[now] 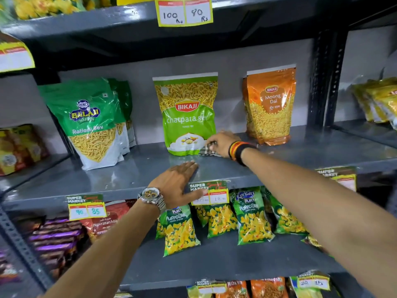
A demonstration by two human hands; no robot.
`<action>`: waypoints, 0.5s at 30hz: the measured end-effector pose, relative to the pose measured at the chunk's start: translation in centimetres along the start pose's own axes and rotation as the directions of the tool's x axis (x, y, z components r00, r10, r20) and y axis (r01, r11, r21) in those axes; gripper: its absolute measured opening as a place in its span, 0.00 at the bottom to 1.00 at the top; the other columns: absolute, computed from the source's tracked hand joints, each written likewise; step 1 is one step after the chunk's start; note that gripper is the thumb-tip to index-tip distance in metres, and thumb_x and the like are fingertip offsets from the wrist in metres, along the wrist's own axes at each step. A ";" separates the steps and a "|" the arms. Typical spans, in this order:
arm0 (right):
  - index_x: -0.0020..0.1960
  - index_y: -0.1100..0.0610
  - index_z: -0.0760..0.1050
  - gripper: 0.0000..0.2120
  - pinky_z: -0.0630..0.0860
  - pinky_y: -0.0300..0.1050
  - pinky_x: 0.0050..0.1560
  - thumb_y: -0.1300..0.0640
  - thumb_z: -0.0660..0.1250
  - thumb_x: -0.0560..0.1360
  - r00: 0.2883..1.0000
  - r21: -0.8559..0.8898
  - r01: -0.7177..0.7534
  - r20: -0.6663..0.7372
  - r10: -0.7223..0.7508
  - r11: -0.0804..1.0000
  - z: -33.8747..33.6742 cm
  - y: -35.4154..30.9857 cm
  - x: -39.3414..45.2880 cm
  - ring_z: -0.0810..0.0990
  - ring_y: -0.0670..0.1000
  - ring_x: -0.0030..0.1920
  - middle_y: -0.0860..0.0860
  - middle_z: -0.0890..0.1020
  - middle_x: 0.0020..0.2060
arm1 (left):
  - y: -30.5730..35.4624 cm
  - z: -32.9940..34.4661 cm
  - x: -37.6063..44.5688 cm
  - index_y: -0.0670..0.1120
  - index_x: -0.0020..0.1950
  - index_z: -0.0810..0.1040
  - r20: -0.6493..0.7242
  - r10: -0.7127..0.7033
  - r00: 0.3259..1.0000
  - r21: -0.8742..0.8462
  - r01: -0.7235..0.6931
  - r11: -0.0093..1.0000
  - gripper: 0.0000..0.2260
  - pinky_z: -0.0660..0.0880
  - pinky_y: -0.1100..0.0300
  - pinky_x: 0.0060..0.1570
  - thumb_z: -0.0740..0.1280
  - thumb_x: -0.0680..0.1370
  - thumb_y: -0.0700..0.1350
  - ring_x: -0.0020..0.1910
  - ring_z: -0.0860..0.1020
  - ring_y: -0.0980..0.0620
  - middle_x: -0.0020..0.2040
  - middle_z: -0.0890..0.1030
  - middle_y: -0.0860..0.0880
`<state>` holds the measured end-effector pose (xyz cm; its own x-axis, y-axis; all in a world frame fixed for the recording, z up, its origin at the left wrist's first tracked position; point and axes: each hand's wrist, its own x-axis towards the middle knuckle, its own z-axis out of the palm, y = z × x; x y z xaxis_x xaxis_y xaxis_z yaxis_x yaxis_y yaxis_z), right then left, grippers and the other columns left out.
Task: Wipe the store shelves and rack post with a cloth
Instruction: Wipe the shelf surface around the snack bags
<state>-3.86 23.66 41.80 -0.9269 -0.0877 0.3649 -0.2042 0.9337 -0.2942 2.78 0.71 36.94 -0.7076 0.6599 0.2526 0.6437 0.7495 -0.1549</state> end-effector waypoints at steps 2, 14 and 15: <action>0.54 0.42 0.80 0.10 0.71 0.55 0.63 0.52 0.64 0.77 0.997 -0.070 -0.070 -0.027 0.068 0.995 1.8 -0.3 0.3 0.72 0.60 0.63 0.54 0.77 0.59 | 0.0 0.0 0.1 0.44 0.83 0.55 -0.010 0.002 1.000 -0.005 -0.002 1.000 0.43 0.61 0.49 0.77 0.54 0.78 0.72 0.80 0.61 0.46 0.83 0.58 0.45; 0.64 0.48 0.76 0.13 0.67 0.36 0.44 0.55 0.61 0.81 0.855 -0.015 0.103 0.512 -0.080 0.995 -10.1 3.5 -7.8 0.76 0.46 0.51 0.47 0.77 0.57 | 0.2 -0.6 -0.2 0.43 0.83 0.56 0.018 0.004 1.000 -0.003 -0.004 1.000 0.43 0.60 0.50 0.77 0.54 0.78 0.71 0.80 0.62 0.45 0.82 0.59 0.44; 0.63 0.48 0.77 0.13 0.69 0.38 0.46 0.55 0.61 0.81 0.892 0.003 0.080 0.446 -0.073 0.997 -10.0 4.2 -7.4 0.76 0.46 0.52 0.47 0.78 0.58 | 0.1 -0.6 -0.1 0.43 0.83 0.56 0.027 0.006 1.000 0.006 -0.006 1.000 0.43 0.59 0.51 0.77 0.54 0.78 0.71 0.80 0.61 0.46 0.82 0.59 0.44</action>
<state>5.26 31.72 46.70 -0.9523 -0.3014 -0.0473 -0.2787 0.9226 -0.2665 3.08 0.72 37.52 -0.7112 0.6658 0.2258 0.6463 0.7455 -0.1626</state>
